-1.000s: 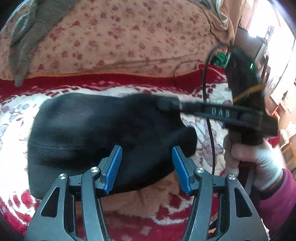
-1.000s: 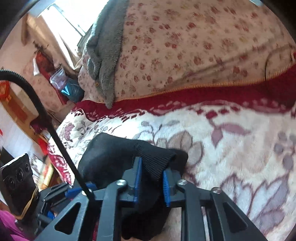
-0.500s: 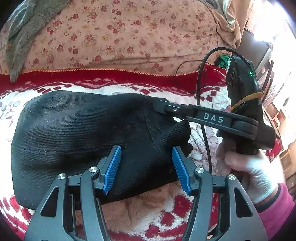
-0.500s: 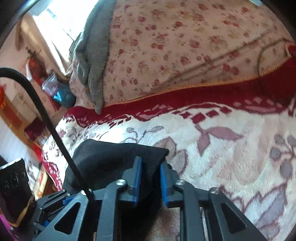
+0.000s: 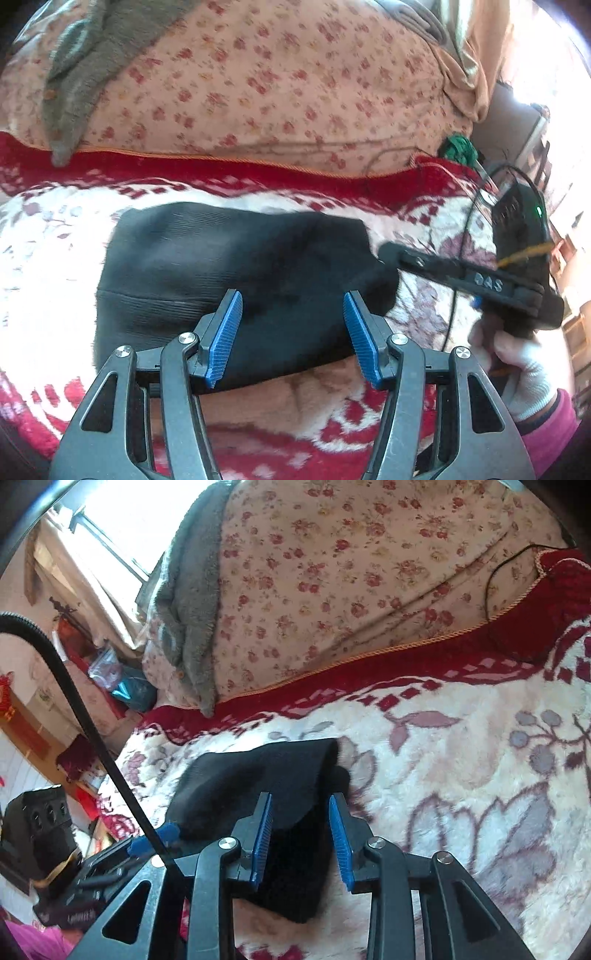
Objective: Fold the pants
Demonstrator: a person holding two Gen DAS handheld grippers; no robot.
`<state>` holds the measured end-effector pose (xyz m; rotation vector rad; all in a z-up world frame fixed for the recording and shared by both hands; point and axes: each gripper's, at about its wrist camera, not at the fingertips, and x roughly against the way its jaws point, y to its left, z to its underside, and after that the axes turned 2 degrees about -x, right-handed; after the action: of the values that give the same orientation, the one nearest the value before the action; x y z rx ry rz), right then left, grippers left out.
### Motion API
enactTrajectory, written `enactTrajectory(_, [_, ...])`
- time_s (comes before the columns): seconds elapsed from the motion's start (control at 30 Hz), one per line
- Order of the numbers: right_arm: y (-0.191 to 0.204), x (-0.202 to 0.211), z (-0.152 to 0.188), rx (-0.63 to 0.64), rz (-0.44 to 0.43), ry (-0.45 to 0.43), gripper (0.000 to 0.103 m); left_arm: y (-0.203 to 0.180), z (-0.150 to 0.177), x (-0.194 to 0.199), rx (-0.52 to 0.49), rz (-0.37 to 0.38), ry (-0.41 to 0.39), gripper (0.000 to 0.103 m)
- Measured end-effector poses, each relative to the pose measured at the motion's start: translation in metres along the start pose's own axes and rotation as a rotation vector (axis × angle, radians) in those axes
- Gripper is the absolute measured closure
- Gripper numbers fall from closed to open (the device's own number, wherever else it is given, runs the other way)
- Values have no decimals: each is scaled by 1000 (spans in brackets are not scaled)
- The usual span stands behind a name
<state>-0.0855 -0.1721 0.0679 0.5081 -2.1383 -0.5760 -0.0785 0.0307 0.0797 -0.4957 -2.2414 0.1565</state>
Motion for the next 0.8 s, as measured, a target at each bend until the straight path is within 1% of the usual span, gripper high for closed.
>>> enactTrajectory(0.1, [6,-3,6,5,31,20,73,17,0,7,30,-33,-9,47])
enactTrajectory(0.2, [2,0,15,-30,11,35,73,36,3,13,74,-64,-14,47])
enactTrajectory(0.33, [0,-2,29,-8,32,94,73,56,6,16,120,-96,-12,47])
enactTrajectory(0.43, [-4,8,31,-26,34,80,73,68,7,19,150,-114,-16,47])
enactTrajectory(0.53, [-9,17,29,-38,41,60,72,76,6,24,160,-130,-33,47])
enactTrajectory(0.57, [-10,20,29,-37,26,55,70,79,5,26,161,-134,-38,47])
enactTrajectory(0.63, [-10,22,28,-37,4,47,52,84,3,27,168,-125,-42,47])
enactTrajectory(0.67, [-9,22,28,-44,-15,39,52,86,2,27,172,-110,-44,47])
enactTrajectory(0.73, [-9,21,26,-63,-56,35,52,92,-1,24,177,-75,-40,42])
enactTrajectory(0.77, [-8,19,24,-70,-67,32,51,94,-3,20,174,-60,-24,39])
enactTrajectory(0.8, [-8,17,23,-78,-76,29,49,96,-4,17,173,-52,-12,39])
